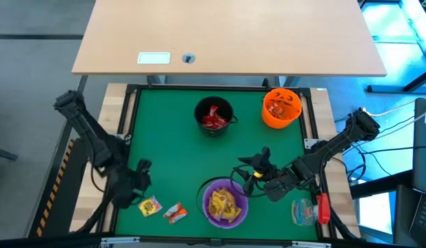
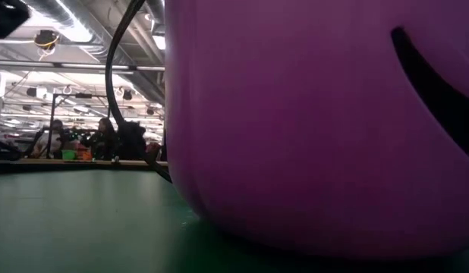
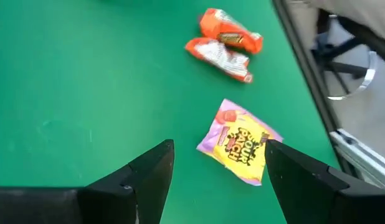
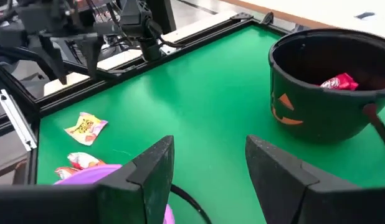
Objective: Sort candy
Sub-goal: Put the yellow candy into the purple bucket
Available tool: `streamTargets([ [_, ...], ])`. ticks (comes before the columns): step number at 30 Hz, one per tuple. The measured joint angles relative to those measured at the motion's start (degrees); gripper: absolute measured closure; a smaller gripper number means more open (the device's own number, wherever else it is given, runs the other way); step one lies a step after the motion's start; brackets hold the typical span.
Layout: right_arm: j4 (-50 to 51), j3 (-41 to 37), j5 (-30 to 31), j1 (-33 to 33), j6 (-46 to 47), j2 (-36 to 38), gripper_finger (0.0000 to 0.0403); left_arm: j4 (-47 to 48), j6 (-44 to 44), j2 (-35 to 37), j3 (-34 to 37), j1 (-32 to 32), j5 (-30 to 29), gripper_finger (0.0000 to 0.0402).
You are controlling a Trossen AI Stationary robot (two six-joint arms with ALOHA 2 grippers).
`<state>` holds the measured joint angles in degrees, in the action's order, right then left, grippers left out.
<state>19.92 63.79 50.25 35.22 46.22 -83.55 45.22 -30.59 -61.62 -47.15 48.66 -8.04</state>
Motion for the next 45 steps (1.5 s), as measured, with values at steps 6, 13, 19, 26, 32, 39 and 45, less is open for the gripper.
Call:
streamTargets([
  [6,-0.2,0.0,-1.8,0.0,1.8,0.0,0.0205,-1.2,-9.2,-7.3,2.0,6.9,-4.7,0.0162],
  [13,-0.1,0.0,-2.9,0.0,2.0,0.0,0.0205,-7.2,-10.7,-18.9,2.9,8.7,-3.4,0.0162],
  [19,0.1,0.0,-2.9,0.0,1.9,0.0,0.0205,-8.1,-12.8,-25.4,2.9,8.4,0.5,0.0162],
  [26,0.1,0.0,-2.9,0.0,1.6,0.0,0.0205,-12.7,-12.6,-28.8,2.7,7.6,1.8,0.0183],
  [32,0.0,0.0,-2.9,0.0,1.6,0.0,0.0205,-13.4,-10.5,-29.0,2.7,6.4,0.5,0.0290],
  [39,0.0,0.0,-3.0,0.0,1.8,0.0,0.0205,-10.8,-8.6,-27.7,1.6,4.5,-1.6,0.0396],
  [45,0.0,0.0,-3.4,0.0,1.9,0.0,0.0205,0.7,-3.8,-21.7,-5.8,3.6,-10.1,0.0401],
])
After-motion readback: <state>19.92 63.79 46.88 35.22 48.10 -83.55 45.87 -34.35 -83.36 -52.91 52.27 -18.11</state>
